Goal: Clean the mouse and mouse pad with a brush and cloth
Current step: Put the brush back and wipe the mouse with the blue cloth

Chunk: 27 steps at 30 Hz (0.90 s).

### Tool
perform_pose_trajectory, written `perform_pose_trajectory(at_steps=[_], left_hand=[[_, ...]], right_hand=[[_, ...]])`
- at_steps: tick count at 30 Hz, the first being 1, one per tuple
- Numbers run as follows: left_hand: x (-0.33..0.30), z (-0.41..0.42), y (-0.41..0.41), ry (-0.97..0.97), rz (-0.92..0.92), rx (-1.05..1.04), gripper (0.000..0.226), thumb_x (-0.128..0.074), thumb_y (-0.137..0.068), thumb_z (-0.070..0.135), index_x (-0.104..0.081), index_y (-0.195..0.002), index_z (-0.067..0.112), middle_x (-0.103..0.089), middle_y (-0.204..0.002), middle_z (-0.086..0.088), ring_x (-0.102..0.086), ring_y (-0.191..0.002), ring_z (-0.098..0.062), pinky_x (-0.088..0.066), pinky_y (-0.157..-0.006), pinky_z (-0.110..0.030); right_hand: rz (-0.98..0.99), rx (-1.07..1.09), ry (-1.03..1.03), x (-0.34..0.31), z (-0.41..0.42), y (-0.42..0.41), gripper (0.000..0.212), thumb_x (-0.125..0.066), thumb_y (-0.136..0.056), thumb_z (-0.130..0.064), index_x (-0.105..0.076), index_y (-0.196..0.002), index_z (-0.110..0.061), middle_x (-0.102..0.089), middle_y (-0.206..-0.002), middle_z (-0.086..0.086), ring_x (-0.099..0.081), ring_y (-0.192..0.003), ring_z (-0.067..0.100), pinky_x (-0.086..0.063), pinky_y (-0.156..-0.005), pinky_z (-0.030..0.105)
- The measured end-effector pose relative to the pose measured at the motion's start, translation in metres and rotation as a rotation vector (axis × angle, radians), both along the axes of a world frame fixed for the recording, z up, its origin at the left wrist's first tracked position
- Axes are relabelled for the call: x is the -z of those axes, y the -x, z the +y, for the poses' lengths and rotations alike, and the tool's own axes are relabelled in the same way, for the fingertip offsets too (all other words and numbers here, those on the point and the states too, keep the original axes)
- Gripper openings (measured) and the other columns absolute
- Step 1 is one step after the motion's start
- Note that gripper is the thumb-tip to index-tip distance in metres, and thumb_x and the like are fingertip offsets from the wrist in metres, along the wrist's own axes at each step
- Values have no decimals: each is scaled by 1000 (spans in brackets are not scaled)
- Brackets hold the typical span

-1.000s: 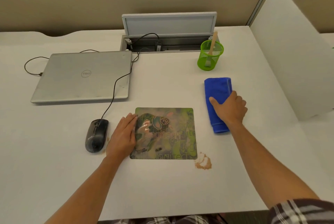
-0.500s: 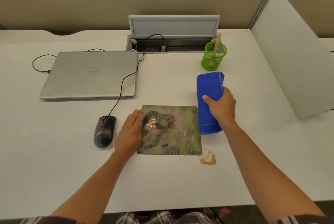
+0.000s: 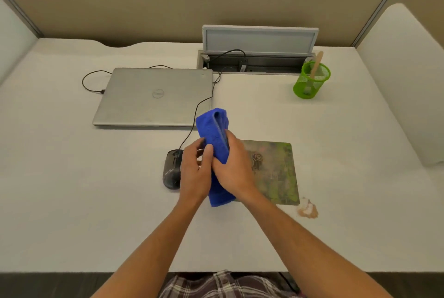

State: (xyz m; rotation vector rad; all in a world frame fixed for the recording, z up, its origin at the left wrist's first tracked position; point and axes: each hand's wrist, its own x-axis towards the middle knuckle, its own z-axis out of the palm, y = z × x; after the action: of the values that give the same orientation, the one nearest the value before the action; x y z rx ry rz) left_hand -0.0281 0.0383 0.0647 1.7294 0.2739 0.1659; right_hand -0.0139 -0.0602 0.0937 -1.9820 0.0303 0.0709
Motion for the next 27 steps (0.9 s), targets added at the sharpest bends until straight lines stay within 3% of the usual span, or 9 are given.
perform_pose_trajectory(at_steps=[4, 7, 11, 14, 16, 20, 23, 27], left_hand=[[-8, 36, 2, 131, 61, -56, 38, -58, -87, 57, -54, -112, 29, -68, -94, 15, -68, -88, -7, -56, -69, -21], [-10, 68, 5, 104, 77, -65, 42, -64, -83, 56, -53, -114, 31, -67, -95, 15, -68, -87, -6, -55, -67, -21], [-11, 110, 1, -63, 91, -37, 35, -64, -89, 35, -49, -119, 41, -63, -108, 19, -63, -94, 3, -51, -78, -23], [-12, 136, -7, -286, 54, 25, 47, -61, -87, 20, -47, -125, 44, -60, -114, 21, -58, -100, 0, -47, -80, -23], [-9, 149, -16, -419, 46, 91, 55, -59, -86, 14, -44, -132, 41, -55, -121, 19, -55, -103, -3, -44, -84, -25], [-4, 152, -34, -558, 65, 285, 60, -55, -85, 12, -40, -133, 46, -55, -117, 20, -55, -96, -6, -43, -80, -28], [4, 148, -44, -552, 190, 399, 63, -55, -85, 16, -39, -136, 48, -57, -115, 17, -54, -96, -9, -41, -83, -29], [10, 146, -47, -558, 310, 466, 57, -51, -85, 16, -45, -135, 43, -63, -111, 8, -59, -95, -16, -48, -85, -34]], right_hand=[[7, -265, -101, -1, 36, 16, 43, -60, -90, -20, -46, -126, -37, -62, -108, -12, -60, -94, -3, -48, -74, 11], [76, -403, -162, -1, 52, 18, 46, -61, -90, -17, -46, -130, -35, -64, -112, -13, -62, -99, -2, -53, -82, 17], [142, -445, -232, 6, 57, 14, 52, -64, -90, -14, -49, -137, -30, -66, -112, -9, -64, -101, 5, -54, -89, 23], [17, -194, -81, 21, 55, 10, 34, -64, -89, -17, -62, -121, -29, -70, -93, -13, -64, -90, 1, -51, -78, 18], [-3, -112, 51, 32, 52, 5, 34, -65, -89, -19, -60, -121, -28, -67, -103, -12, -60, -96, 0, -51, -82, 24], [81, -361, 334, 53, 54, -5, 72, -70, -85, -36, -36, -146, -23, -41, -148, -2, -36, -135, 15, -30, -113, 33], [15, -488, 372, 59, 63, -13, 81, -75, -75, -44, -36, -143, -24, -47, -139, -1, -43, -126, 18, -38, -107, 40], [-55, -526, 451, 68, 66, -20, 80, -78, -67, -53, -44, -133, -22, -52, -127, 0, -50, -111, 17, -45, -95, 35]])
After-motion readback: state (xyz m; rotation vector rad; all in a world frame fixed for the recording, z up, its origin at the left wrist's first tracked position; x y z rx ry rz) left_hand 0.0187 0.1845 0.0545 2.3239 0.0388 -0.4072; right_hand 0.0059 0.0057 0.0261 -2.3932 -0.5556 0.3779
